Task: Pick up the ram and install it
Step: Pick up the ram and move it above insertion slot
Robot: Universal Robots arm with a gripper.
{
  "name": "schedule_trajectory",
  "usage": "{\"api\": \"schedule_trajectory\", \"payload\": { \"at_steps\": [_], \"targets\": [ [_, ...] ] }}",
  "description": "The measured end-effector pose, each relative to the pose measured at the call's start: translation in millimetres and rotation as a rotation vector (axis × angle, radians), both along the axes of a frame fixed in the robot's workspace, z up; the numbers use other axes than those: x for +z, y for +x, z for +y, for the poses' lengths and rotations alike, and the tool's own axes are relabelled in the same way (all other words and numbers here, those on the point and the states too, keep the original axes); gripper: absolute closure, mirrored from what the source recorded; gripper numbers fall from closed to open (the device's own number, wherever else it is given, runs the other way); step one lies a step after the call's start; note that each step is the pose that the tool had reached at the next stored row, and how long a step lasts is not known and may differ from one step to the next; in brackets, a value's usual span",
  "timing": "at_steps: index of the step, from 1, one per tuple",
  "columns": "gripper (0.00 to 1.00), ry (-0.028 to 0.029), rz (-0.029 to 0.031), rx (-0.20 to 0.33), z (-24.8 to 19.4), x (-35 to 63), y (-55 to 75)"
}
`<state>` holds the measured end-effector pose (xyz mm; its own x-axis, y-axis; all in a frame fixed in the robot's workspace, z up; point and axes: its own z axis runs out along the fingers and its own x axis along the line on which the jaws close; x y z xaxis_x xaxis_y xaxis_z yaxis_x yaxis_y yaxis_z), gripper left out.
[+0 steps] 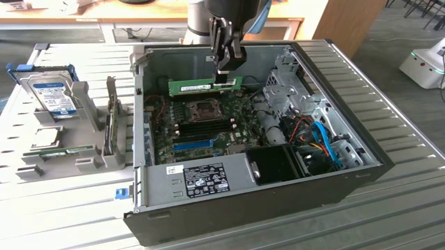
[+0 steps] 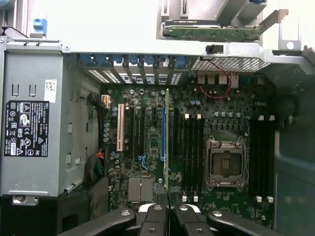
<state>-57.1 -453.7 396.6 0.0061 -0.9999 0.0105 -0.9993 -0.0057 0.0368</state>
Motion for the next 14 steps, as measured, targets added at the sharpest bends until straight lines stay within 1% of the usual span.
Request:
{"api": "schedule_trajectory", "payload": {
  "at_steps": [14],
  "targets": [
    [0.88,-0.0002,0.0007,-0.001,0.1,-1.5,2.8]
  ]
}}
